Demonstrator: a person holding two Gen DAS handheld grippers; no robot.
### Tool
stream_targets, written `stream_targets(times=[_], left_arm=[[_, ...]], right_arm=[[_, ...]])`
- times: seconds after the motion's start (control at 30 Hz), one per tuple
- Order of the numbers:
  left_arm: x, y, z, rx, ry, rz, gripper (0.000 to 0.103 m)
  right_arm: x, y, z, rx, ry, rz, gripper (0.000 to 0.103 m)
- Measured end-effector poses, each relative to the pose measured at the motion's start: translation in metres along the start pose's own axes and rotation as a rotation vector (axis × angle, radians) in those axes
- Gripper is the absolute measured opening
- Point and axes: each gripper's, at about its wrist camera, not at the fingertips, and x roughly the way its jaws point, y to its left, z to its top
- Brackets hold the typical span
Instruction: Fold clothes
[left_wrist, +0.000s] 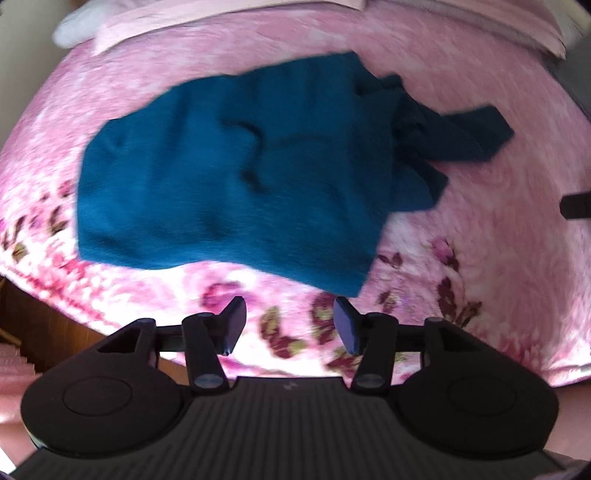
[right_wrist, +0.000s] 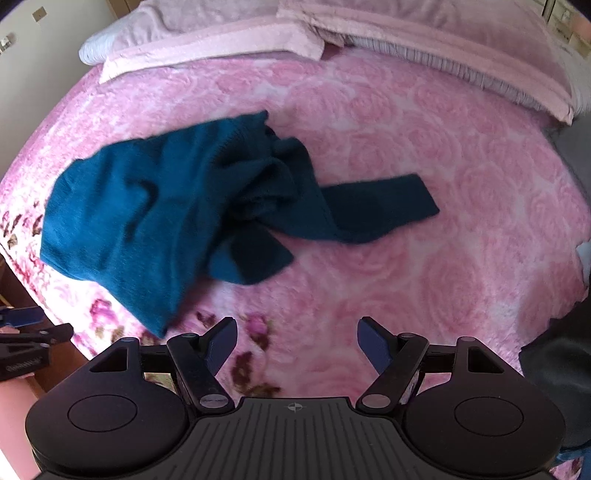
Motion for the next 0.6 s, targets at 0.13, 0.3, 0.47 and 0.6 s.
stream_targets(times=[0.13,0.3,0.47,0.6], left_arm=[[0.036,-0.031,0.000,0.082,0.007,-0.017,0.048],[0.073,-0.055,-0.001,0.156,-0.023,0.002,0.049],[0.107,-0.064,-0.005,0.245,-0.079,0.067,0.020],[0.098,-0.028,-0.015,0.155,-0.142,0.047,0.009]], right_arm=[[0.024,-0.021,-0.006,0.017,0.031,-0.018,0.075],[0.056,-0.046,-0.014,0.059,0.075,-0.047,0.075],[0.081,-0.059,-0.017,0.087,0.099,-0.071,0.075],[0.097,-0.058,-0.017,0.076,0.106,-0.078,0.075]])
